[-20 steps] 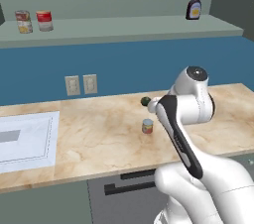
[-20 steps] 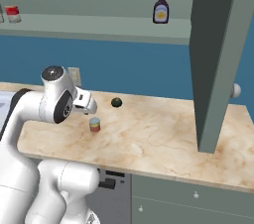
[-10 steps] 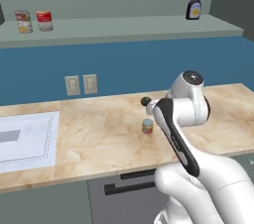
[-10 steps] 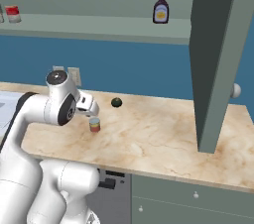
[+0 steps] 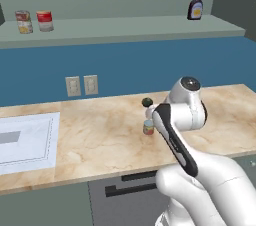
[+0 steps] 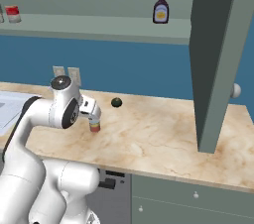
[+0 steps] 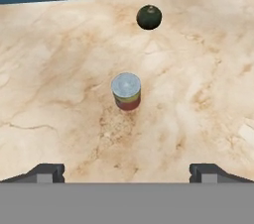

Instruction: Pick the cans from the counter and place them in their designated side in the cabinet.

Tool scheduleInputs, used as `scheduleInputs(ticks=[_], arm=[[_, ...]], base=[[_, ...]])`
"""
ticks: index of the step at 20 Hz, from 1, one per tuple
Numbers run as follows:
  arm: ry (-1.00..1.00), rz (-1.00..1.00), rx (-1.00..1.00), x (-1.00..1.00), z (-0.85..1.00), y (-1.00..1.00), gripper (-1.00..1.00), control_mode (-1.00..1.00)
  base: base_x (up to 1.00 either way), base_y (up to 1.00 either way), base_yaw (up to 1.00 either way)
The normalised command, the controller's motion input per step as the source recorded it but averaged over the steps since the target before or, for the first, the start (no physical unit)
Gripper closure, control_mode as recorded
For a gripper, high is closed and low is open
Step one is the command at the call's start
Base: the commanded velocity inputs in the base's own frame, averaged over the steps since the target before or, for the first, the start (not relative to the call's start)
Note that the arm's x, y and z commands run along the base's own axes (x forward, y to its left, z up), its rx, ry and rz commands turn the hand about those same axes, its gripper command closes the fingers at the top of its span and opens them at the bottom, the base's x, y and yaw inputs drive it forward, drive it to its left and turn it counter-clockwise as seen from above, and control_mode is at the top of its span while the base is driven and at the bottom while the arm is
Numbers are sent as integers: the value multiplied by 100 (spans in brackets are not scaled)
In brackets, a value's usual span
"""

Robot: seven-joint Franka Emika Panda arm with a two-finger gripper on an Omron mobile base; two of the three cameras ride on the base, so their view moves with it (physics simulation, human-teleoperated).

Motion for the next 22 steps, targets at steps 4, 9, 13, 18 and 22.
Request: scheduleInputs(ticks=[4, 9, 13, 18, 22], arm=[[0, 0, 0, 14, -20, 0, -100, -100], [0, 0, 0, 17, -11, 0, -100, -100], [0, 0, 0, 21, -6, 2, -100, -100], [1, 0, 0, 21, -6, 0, -100, -100], [4, 0, 0, 15, -9, 0, -100, -100]], base=[[0, 0, 0], [0, 0, 0], [0, 0, 0], [0, 0, 0], [0, 0, 0]])
